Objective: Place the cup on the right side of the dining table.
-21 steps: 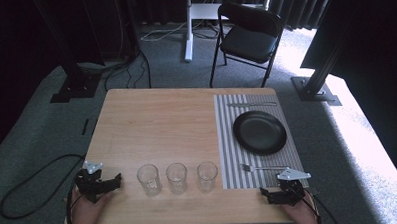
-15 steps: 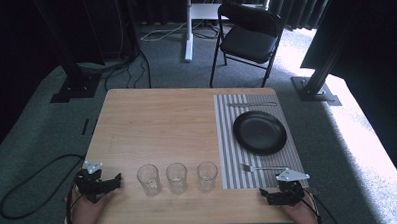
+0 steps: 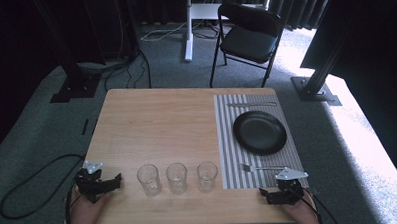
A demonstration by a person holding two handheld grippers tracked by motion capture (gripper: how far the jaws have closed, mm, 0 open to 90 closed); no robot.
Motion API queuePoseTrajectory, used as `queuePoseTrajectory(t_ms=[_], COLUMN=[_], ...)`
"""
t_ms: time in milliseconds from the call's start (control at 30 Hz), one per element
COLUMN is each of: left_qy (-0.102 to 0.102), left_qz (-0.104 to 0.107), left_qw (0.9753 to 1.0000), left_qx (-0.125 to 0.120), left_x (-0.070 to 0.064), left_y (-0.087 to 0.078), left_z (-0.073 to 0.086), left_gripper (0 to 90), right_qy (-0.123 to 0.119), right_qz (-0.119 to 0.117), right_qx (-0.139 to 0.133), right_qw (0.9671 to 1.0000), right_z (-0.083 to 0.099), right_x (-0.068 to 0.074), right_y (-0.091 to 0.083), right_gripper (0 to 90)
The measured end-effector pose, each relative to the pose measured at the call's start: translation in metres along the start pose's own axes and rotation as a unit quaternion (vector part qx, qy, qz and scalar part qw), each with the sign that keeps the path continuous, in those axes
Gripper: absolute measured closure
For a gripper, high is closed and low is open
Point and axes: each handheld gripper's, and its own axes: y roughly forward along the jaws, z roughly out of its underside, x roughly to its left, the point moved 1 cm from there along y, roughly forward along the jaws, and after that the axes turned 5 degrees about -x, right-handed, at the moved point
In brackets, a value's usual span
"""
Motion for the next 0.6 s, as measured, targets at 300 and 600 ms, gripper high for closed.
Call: queuePoseTrajectory(t_ms=[300,600], left_qy=[-0.001,-0.001], left_qz=[0.0,0.0], left_qw=[1.0,1.0], left_qx=[-0.001,-0.001], left_x=[0.0,0.0], left_y=[0.0,0.0], left_z=[0.0,0.0], left_gripper=[1.1,1.1], right_qy=[0.003,-0.005], right_qz=[0.0,-0.022], right_qx=[0.009,0.005], right_qw=[1.0,0.9997], right_z=[0.002,0.002], right_x=[0.001,0.008], right_y=[-0.006,-0.013], right_gripper=[12.3,12.4])
